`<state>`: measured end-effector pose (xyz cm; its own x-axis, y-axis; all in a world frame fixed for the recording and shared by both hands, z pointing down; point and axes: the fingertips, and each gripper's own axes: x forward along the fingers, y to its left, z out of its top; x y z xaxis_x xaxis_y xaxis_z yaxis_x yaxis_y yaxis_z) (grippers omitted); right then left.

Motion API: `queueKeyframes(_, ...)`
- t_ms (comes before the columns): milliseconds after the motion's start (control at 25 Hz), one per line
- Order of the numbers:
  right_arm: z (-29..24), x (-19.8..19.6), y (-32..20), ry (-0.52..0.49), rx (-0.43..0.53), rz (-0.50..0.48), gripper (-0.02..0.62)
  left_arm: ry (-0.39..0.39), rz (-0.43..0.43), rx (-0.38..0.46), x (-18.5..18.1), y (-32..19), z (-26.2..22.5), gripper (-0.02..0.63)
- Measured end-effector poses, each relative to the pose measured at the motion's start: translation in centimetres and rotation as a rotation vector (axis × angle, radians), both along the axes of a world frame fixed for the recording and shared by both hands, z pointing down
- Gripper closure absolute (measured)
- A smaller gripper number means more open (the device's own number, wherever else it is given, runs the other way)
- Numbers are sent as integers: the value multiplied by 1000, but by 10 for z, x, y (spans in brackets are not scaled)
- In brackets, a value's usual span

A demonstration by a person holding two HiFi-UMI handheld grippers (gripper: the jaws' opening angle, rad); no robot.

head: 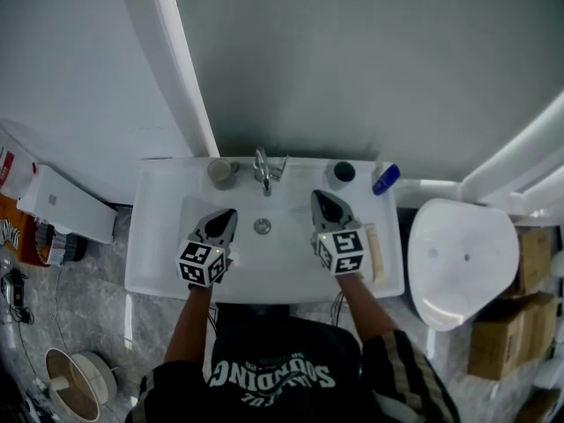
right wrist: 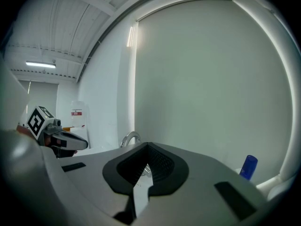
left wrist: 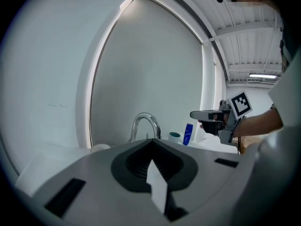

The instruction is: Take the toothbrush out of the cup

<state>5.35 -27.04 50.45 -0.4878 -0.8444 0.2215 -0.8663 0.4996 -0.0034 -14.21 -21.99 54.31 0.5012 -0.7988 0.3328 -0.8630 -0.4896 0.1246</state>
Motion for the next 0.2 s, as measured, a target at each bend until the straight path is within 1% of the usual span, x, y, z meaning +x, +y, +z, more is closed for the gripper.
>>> queueKeyframes(200, 1, -3, 1, -4, 2, -5, 600, -1, 1, -1, 0, -1, 0, 607)
